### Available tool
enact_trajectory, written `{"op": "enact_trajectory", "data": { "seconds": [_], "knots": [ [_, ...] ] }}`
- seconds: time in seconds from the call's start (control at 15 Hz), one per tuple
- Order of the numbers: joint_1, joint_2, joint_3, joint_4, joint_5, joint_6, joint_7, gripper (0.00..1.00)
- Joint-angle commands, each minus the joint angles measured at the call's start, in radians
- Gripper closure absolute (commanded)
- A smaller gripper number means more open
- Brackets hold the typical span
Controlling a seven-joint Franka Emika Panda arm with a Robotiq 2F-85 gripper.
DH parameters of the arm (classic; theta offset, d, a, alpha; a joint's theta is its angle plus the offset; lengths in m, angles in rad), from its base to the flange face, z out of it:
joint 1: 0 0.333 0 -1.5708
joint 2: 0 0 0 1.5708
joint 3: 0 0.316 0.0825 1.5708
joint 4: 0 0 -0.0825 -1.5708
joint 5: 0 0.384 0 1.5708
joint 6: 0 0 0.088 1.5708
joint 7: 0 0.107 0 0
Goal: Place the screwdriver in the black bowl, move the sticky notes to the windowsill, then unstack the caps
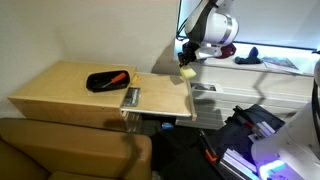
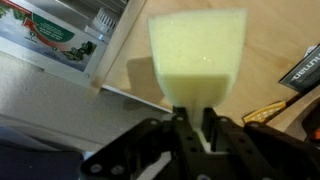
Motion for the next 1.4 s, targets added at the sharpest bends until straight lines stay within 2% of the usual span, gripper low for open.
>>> {"op": "enact_trajectory", "data": {
  "seconds": [0.0,0.07,0.13,0.2,0.27,0.47,0.73,0.8,0.87,1.0,1.07,1.2,1.27,1.33],
  "knots": [
    [0.008,0.005,-0.006,0.0,-0.002,0.0,0.004,0.8],
    [0.012,0.012,-0.01,0.0,-0.002,0.0,0.005,0.95],
    [0.06,0.031,-0.065,0.005,-0.005,0.022,0.037,0.95],
    [-0.083,0.068,-0.002,0.023,0.034,0.059,0.002,0.95],
    [-0.164,0.06,0.024,0.05,0.054,0.047,-0.009,0.95],
    [-0.333,0.034,0.065,0.102,0.081,0.029,0.008,0.95],
    [-0.589,0.044,0.139,0.251,0.123,-0.022,0.018,0.95],
    [-0.49,0.032,0.08,0.184,0.084,0.024,0.027,0.95],
    [-0.525,0.031,0.086,0.209,0.08,0.012,0.021,0.8],
    [-0.52,0.038,0.08,0.207,0.079,0.013,0.02,0.8],
    [-0.505,0.038,0.081,0.2,0.079,0.014,0.024,0.95],
    [-0.443,0.073,0.043,0.183,0.134,0.085,0.132,0.95],
    [-0.368,0.108,0.005,0.192,0.149,0.113,0.201,0.95],
    [-0.342,0.135,-0.031,0.244,0.158,0.094,0.243,0.95]
  ]
}}
